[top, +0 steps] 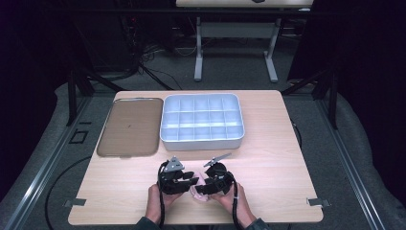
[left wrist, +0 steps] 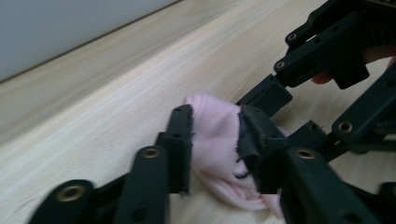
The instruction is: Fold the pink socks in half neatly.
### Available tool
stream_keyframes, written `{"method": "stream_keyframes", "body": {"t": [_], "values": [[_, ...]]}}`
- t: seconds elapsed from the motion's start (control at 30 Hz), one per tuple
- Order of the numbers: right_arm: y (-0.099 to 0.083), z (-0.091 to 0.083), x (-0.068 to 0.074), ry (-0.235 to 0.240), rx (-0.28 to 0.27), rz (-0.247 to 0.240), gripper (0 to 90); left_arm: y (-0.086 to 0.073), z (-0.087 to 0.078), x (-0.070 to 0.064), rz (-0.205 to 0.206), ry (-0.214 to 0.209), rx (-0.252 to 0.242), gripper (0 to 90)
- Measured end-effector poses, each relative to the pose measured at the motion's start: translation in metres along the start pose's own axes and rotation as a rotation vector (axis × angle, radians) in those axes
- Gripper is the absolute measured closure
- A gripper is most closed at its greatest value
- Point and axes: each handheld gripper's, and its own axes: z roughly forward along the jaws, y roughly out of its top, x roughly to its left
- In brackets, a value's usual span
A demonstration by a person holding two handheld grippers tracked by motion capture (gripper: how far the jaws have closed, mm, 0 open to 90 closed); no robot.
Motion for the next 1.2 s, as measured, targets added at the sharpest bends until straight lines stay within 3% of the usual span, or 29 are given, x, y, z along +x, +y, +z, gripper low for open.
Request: {"method": "stream_keyframes", "body": {"t": [0.2,0.33,0.53,0.63,0.8,0.9,1.2], "values": [[0.003,0.0,-0.001,0.007,0.024,0.014,53.6,-0.013,-0.025,0.02,-0.046,0.111,-0.008,31.8],[0.005,0.001,-0.001,0.005,0.04,0.004,54.1,-0.027,-0.041,0.036,-0.063,0.197,0.014,21.1],[0.009,0.001,0.001,-0.011,0.07,-0.006,55.3,-0.049,-0.058,0.056,-0.11,0.29,0.033,14.9],[0.01,0.001,0.003,-0.014,0.08,-0.013,56.9,-0.056,-0.062,0.06,-0.11,0.323,0.041,14.4],[0.009,0.001,-0.003,0.028,0.076,-0.004,59.9,-0.063,-0.059,0.061,-0.103,0.346,0.06,10.8],[0.01,0.0,-0.002,0.028,0.081,-0.035,66.2,-0.067,-0.058,0.063,-0.101,0.354,0.053,10.0],[0.007,-0.001,-0.001,0.025,0.055,-0.064,72.5,-0.067,-0.059,0.07,-0.057,0.312,0.059,8.5]]}}
